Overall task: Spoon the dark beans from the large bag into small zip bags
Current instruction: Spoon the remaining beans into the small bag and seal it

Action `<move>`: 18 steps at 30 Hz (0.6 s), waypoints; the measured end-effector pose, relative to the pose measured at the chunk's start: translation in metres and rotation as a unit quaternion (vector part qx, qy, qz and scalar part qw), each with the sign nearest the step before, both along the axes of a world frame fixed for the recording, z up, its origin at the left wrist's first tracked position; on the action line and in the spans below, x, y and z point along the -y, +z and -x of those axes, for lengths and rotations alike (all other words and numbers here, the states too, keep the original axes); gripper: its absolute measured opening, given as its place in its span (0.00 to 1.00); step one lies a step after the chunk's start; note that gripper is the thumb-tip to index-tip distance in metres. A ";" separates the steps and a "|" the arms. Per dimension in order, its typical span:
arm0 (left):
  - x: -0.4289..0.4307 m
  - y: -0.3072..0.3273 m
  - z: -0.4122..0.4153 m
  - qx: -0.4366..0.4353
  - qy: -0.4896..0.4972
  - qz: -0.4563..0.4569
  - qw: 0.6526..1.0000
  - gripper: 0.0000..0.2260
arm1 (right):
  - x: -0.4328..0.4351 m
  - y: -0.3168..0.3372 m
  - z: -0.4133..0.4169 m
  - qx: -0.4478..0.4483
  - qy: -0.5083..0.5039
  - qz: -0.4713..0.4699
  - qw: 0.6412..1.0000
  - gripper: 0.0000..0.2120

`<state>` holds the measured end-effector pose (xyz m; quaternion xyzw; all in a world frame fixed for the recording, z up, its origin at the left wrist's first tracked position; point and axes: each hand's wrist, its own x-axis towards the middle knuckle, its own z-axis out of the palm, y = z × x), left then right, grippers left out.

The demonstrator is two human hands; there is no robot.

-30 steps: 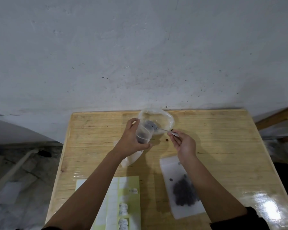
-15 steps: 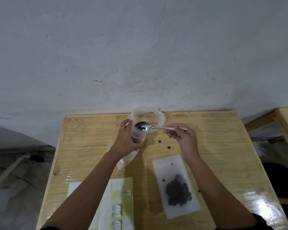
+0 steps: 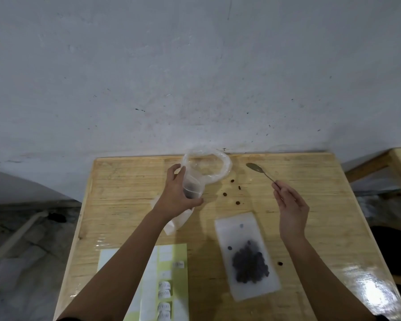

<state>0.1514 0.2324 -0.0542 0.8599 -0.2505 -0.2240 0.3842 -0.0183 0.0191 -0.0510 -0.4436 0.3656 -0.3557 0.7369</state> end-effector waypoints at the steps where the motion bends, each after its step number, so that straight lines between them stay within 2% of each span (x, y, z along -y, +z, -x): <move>1: -0.001 -0.001 0.000 0.001 0.000 0.001 1.000 0.45 | 0.001 -0.006 0.003 -0.024 0.006 0.030 0.999 0.07; 4: -0.002 -0.002 0.002 0.005 0.003 0.005 1.000 0.45 | 0.003 -0.018 0.004 -0.157 0.021 0.154 0.975 0.10; 7: -0.003 -0.001 0.003 0.013 0.007 0.008 1.000 0.45 | 0.003 -0.024 -0.002 -0.270 0.056 0.285 0.918 0.11; 13: -0.007 0.004 0.006 0.017 0.032 0.016 0.999 0.45 | 0.010 -0.043 -0.020 -0.314 0.084 0.374 0.869 0.10; 18: -0.012 0.006 0.006 0.025 0.047 0.021 0.998 0.44 | 0.021 -0.050 -0.033 -0.351 0.090 0.400 0.842 0.10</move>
